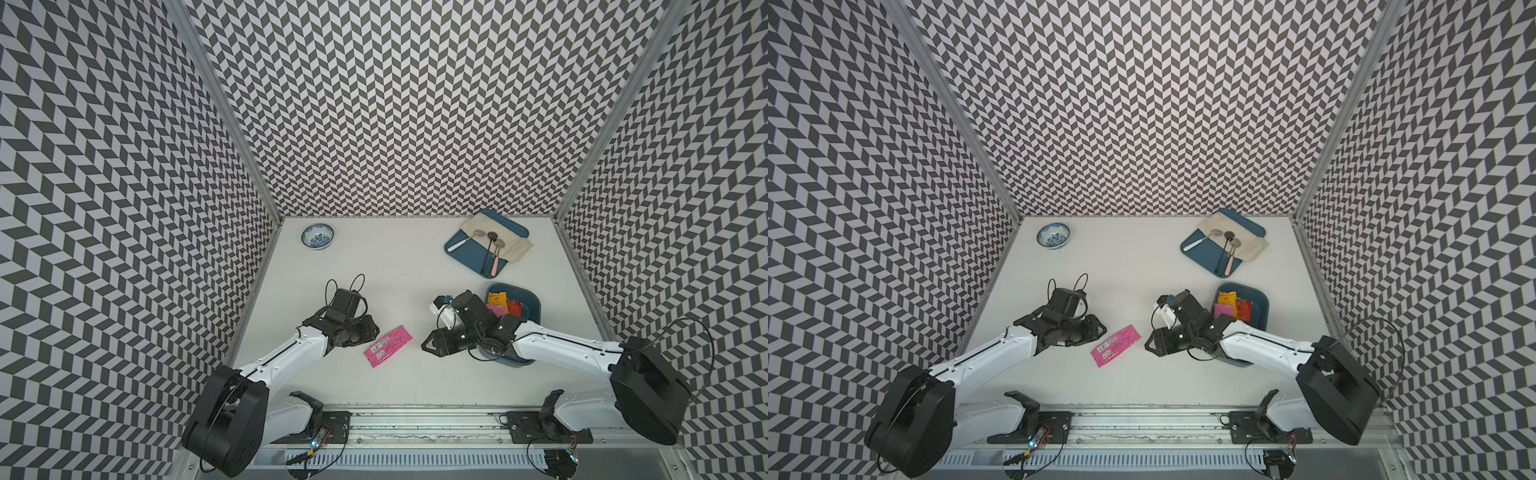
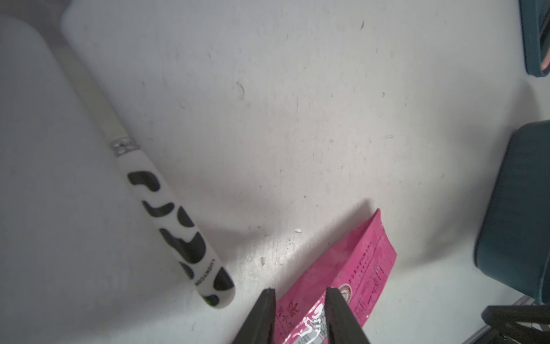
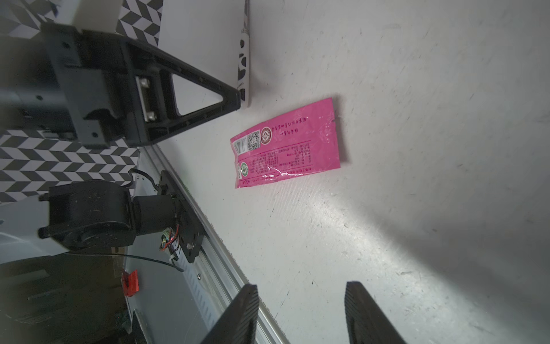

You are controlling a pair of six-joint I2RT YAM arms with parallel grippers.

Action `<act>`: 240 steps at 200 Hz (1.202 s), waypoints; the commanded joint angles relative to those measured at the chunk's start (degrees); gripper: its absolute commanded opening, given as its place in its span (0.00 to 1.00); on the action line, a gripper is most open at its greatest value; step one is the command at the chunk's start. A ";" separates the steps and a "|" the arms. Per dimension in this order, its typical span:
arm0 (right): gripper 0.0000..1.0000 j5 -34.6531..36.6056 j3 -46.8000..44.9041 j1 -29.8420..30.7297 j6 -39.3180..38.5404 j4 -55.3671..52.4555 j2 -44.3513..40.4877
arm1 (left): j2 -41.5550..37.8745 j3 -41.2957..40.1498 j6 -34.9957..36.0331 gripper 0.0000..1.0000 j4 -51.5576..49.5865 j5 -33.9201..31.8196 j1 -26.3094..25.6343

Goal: Put the tea bags into the storage box
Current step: Pick up the tea bag from the center of the board.

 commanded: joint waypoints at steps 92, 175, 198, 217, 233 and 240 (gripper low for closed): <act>0.53 3.86 0.24 9.28 16.97 21.79 14.15 | 0.91 -3.77 -0.63 0.32 3.24 3.43 -0.32; 0.51 7.20 8.12 13.03 29.68 26.04 24.32 | -9.06 -9.84 -4.99 0.32 5.44 6.24 -2.69; 0.40 10.04 8.61 13.18 31.50 24.76 24.55 | -9.01 -9.97 -4.94 0.32 5.44 5.78 -3.40; 0.28 10.66 8.46 13.27 32.35 24.83 24.60 | -8.58 -9.84 -4.78 0.32 5.44 5.78 -3.72; 0.17 11.04 8.13 13.49 32.83 25.45 24.36 | -8.31 -9.76 -4.73 0.32 5.35 5.78 -4.21; 0.13 11.27 8.02 13.66 32.95 25.70 24.21 | -8.43 -9.67 -4.72 0.32 5.26 5.65 -4.32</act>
